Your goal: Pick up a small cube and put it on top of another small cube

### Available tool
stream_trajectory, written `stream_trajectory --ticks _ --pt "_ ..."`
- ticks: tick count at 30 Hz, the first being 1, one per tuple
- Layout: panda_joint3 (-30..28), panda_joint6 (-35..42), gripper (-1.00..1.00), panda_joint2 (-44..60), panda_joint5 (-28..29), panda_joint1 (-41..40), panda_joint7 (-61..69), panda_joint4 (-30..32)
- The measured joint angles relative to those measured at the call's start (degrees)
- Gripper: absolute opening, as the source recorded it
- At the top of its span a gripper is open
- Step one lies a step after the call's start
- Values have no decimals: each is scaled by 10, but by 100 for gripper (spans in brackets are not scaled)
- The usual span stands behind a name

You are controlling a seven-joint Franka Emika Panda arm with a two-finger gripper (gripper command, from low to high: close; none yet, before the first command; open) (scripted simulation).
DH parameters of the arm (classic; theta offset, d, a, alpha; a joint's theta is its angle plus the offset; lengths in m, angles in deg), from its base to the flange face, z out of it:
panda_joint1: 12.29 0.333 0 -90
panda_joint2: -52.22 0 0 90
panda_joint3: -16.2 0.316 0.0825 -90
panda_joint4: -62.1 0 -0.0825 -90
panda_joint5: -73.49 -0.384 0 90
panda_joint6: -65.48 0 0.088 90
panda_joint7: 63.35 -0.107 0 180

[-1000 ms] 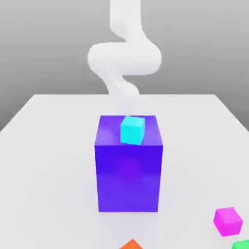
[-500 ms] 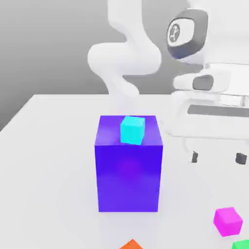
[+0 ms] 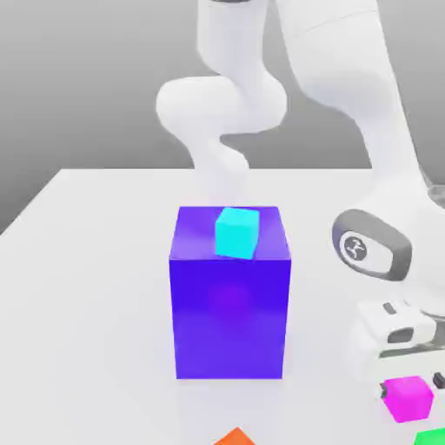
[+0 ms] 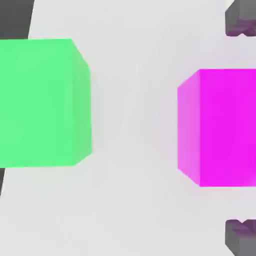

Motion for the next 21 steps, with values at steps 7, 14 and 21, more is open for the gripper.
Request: stream_trajectory --ticks 7,14,21 --pt "21 22 -100 -30 -22 -17 16 8" --pt "56 127 -100 -66 -77 -50 90 -62" --pt "37 162 -100 5 -67 -47 123 -166"
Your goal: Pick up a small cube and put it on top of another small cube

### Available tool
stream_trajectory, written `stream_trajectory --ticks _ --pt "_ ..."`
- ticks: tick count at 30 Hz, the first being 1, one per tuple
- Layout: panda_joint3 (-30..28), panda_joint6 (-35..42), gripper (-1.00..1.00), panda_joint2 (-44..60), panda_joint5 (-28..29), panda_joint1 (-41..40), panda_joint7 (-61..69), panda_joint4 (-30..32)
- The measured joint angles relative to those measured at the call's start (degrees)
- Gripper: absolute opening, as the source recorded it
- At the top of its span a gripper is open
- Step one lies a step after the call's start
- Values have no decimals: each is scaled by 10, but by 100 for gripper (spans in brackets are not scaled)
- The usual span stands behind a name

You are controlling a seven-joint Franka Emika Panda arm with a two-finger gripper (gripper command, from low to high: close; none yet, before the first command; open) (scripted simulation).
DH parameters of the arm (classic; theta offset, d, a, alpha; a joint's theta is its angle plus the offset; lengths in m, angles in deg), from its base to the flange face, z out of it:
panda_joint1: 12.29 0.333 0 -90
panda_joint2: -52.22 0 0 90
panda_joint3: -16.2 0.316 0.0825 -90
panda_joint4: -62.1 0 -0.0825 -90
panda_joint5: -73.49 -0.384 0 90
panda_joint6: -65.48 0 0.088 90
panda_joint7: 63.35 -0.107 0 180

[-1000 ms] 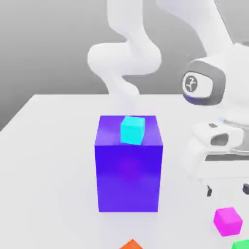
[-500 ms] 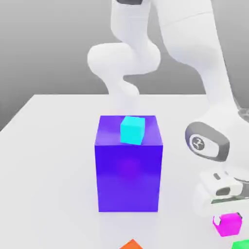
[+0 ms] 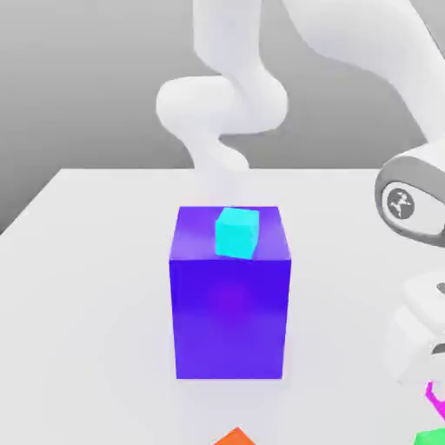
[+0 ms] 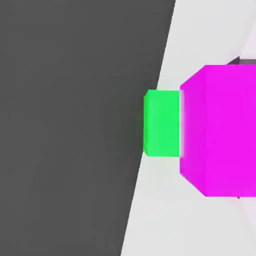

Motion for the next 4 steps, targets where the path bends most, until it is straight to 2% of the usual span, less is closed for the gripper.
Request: stream_trajectory --ticks 1,4 --pt "-8 -15 100 18 9 6 -6 -3" --pt "-8 -15 100 18 9 6 -6 -3"
